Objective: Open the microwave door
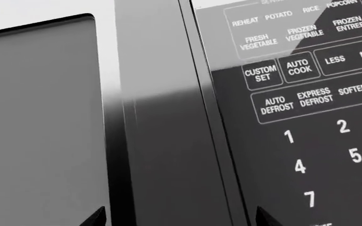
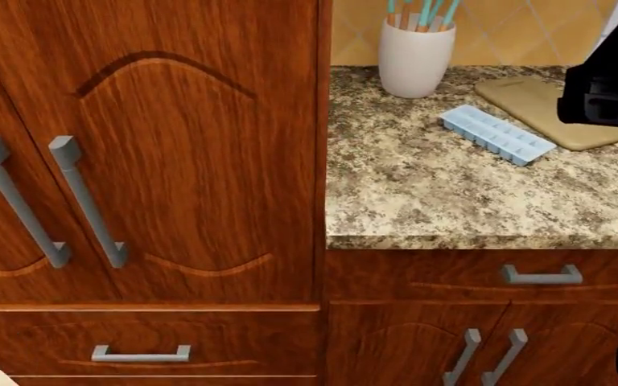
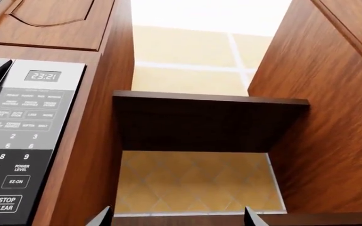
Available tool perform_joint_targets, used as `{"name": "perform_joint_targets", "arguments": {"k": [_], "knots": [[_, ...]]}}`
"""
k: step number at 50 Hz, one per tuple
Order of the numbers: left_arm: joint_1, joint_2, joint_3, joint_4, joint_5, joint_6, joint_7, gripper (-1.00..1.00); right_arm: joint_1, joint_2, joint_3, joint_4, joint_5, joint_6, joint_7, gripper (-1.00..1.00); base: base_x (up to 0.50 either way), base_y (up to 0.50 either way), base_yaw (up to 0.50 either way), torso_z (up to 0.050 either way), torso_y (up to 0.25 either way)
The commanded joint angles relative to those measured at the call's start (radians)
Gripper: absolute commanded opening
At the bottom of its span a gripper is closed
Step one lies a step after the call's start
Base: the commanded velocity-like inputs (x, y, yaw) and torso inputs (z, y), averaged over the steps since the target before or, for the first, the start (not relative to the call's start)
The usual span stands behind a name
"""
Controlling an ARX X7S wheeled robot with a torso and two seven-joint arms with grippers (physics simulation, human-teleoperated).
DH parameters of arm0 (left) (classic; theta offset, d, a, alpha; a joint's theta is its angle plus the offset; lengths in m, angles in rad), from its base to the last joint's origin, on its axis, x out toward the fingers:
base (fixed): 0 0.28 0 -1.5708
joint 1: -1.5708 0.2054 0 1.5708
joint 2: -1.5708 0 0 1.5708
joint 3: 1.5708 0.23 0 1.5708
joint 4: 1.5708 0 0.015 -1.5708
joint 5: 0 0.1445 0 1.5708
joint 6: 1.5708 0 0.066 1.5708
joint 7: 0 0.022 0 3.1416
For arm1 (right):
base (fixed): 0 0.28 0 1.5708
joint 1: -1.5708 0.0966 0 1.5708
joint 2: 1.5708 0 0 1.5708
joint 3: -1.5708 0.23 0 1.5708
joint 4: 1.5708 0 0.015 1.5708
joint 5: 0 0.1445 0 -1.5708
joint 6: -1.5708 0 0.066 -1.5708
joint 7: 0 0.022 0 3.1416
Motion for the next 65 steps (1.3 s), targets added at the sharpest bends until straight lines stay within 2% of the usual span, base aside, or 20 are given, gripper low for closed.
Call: {"name": "perform_joint_targets", "arguments": {"k": [1,5,14,15,20,23,34,39,52,65], "knots": [[-0.135,0.078,0.049,-0.417,0.058,0.244,0.040,1.00,0.004,0.018,-0.013,0.011,0.012,-0.015,0.019,1.00,0.00,0.00,0.00,0.000,0.000],[-0.171,0.101,0.056,-0.529,0.070,0.311,0.050,1.00,0.001,0.025,-0.009,0.010,0.018,-0.019,0.024,1.00,0.00,0.00,0.00,0.000,0.000],[-0.164,0.104,0.045,-0.533,0.083,0.322,0.049,1.00,0.009,0.037,-0.022,0.012,0.021,-0.020,0.036,1.00,0.00,0.00,0.00,0.000,0.000],[-0.165,0.104,0.043,-0.533,0.084,0.325,0.047,-1.00,0.008,0.038,-0.022,0.013,0.022,-0.022,0.036,1.00,0.00,0.00,0.00,0.000,0.000],[-0.168,0.097,0.034,-0.519,0.087,0.343,0.032,-1.00,0.002,0.042,-0.028,0.017,0.020,-0.031,0.040,1.00,0.00,0.00,0.00,0.003,0.000],[-0.151,0.081,0.025,-0.446,0.078,0.306,0.016,-1.00,0.002,0.045,-0.029,0.018,0.021,-0.033,0.043,1.00,0.00,0.00,0.00,0.000,0.000],[0.027,-0.012,-0.035,0.207,-0.016,-0.106,-0.051,-1.00,-0.002,0.052,-0.035,0.020,0.025,-0.045,0.053,1.00,0.00,0.00,0.00,0.000,0.000],[0.053,-0.044,-0.054,0.383,-0.053,-0.254,-0.068,-1.00,0.016,0.058,-0.037,0.010,0.041,-0.031,0.065,1.00,0.00,0.00,0.00,0.000,0.000],[0.023,-0.082,-0.122,0.662,-0.135,-0.523,-0.117,-1.00,0.054,0.078,-0.039,0.000,0.078,-0.011,0.094,1.00,0.00,0.00,0.00,0.000,0.001],[-0.079,-0.072,-0.167,0.753,-0.176,-0.600,-0.136,-1.00,0.062,0.100,-0.049,-0.002,0.097,-0.021,0.118,1.00,0.00,0.00,0.00,0.002,0.005]]}}
